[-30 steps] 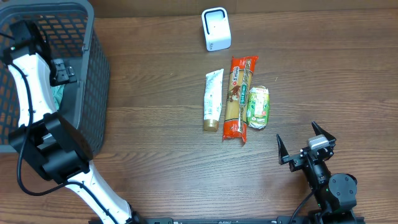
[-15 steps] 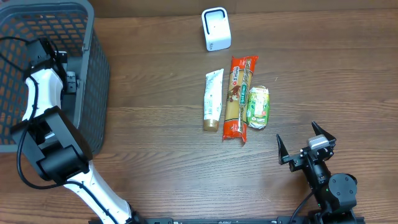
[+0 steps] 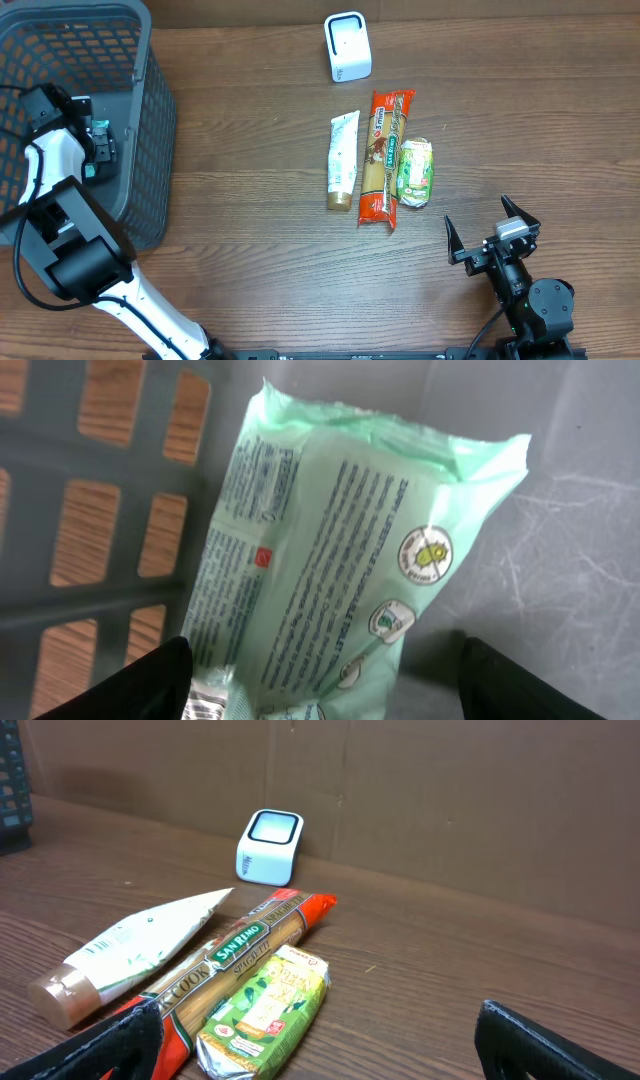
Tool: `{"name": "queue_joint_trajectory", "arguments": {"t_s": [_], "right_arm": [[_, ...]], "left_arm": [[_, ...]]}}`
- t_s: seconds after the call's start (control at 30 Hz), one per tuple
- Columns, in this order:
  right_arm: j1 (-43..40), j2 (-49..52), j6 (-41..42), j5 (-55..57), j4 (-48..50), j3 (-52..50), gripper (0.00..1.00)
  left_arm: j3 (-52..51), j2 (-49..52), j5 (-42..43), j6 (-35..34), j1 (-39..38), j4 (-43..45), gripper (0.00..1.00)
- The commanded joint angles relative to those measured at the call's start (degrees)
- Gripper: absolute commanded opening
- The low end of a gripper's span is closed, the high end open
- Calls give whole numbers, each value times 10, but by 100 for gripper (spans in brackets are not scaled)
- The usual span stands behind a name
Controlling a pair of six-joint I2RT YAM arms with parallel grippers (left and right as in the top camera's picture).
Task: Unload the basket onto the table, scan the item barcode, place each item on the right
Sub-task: 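Reach into the basket and grasp the green wipes pack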
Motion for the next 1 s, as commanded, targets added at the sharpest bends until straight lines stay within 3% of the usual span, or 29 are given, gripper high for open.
{"name": "queue_joint_trajectory", "arguments": {"t_s": [0.0,0.23,0.33,0.43,0.57,0.97], "right_arm": [[3,-4,0,5,3,-6,100],[3,-4,0,5,3,-6,100],[3,-4,0,5,3,-6,100],[3,-4,0,5,3,-6,100],[3,-4,0,5,3,-6,100],[3,-4,0,5,3,-6,100]], "left_arm": [[-9,2,50,-13,0,-6,77],[-9,25,62,-37,0,-2,76],[-9,27,61,-42,0,-1,55],[-9,27,61,-42,0,-2,27],[-9,27,61,-43,-1,-7,4],[40,-40,62,-173,-2,-71,4]]}}
